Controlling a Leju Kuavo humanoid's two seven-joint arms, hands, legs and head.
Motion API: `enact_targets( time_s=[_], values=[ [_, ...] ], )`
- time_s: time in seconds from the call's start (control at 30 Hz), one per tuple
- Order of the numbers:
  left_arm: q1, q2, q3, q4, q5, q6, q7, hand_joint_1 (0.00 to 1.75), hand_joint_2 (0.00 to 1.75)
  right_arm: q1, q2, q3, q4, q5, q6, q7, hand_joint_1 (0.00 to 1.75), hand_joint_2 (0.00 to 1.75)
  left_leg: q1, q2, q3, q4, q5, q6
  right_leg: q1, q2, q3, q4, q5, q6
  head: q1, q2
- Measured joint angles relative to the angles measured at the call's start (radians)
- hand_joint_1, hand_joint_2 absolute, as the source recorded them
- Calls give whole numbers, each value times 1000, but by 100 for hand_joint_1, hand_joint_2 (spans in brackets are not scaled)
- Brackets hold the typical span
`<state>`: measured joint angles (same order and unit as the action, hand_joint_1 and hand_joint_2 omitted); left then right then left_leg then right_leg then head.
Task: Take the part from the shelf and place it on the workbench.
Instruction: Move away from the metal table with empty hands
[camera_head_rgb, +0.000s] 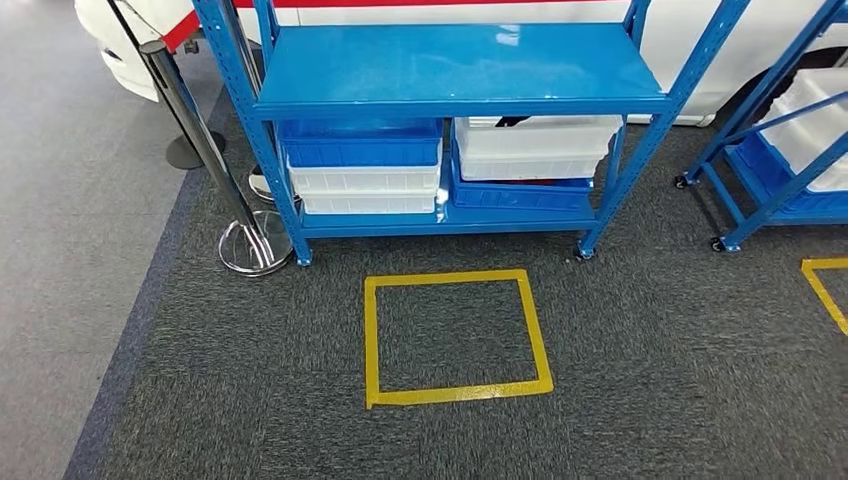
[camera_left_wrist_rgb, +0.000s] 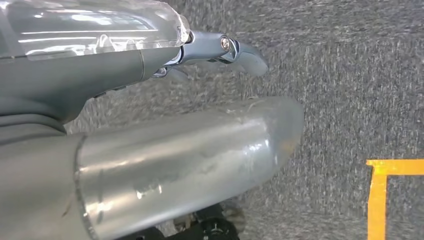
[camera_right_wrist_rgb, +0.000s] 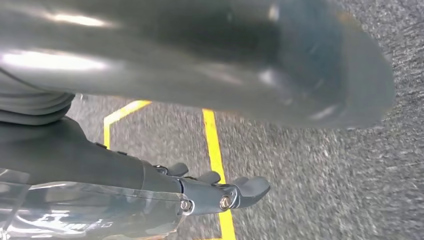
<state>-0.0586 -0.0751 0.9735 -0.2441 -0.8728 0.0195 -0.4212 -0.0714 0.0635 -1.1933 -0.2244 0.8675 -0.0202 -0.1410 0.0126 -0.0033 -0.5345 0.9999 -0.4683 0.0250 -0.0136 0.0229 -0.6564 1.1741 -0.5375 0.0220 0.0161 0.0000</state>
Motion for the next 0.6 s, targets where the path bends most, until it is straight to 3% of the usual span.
enact_targets(
  time_s=[0.07,0.1,0.13,0.2,0.23,0.3,0.37,0.43,0.47,0.53,0.57,0.6],
  values=[
    [3,0,3,0,0,-1,0,0,0,-3,0,0,0,1,-1,3,0,0,-6,27,-1,0,-4,5,-2,-17,-56,113,-46,5,3,0],
    [3,0,4,0,0,-3,-1,0,0,-2,0,0,0,5,-4,7,0,0,-8,36,0,1,-8,4,-2,-19,-63,130,-42,7,3,0],
    [3,0,4,0,0,-6,-3,0,0,-1,0,0,0,10,-7,13,0,0,-9,42,1,1,-13,3,-2,-21,-51,110,-21,6,3,0],
    [0,0,5,0,-2,-14,-7,0,0,3,0,0,0,23,-13,24,0,0,-10,49,9,1,-24,-3,-1,-29,23,-19,40,-1,3,0],
    [-1,0,5,0,-3,-16,-9,0,0,3,0,0,0,27,-14,27,0,0,-12,53,13,3,-30,-8,3,-35,59,-82,53,-8,3,0],
    [-3,0,5,0,-6,-19,-12,0,0,2,0,1,0,33,-15,28,0,0,-13,60,20,3,-40,-19,10,-42,96,-145,44,-24,3,0],
    [-5,0,5,0,-7,-20,-13,0,0,2,0,1,0,39,-15,29,0,0,-15,65,28,-1,-48,-30,12,-39,104,-151,35,-37,3,0],
    [-7,2,5,0,-8,-20,-14,0,0,6,3,2,0,45,-15,28,0,0,-13,55,29,22,-59,-40,6,-35,127,-166,35,-46,0,0],
    [-7,2,5,0,-8,-20,-14,0,0,6,4,2,0,47,-15,28,0,0,-11,44,10,65,-72,-45,2,-34,142,-173,34,-51,-4,0],
    [-2,3,6,0,-9,-20,-15,0,0,6,5,3,0,50,-15,25,0,0,-4,22,-77,203,-103,-51,0,-29,166,-180,18,-57,-13,0],
    [3,3,7,0,-9,-21,-15,0,0,6,5,3,0,50,-15,25,0,0,-2,18,-126,264,-108,-53,0,-24,178,-181,7,-57,-16,0],
    [7,3,7,0,-10,-21,-15,0,0,6,5,3,0,51,-15,24,0,0,-1,16,-164,294,-94,-55,0,-17,194,-183,-6,-56,-17,0]
  ],
)
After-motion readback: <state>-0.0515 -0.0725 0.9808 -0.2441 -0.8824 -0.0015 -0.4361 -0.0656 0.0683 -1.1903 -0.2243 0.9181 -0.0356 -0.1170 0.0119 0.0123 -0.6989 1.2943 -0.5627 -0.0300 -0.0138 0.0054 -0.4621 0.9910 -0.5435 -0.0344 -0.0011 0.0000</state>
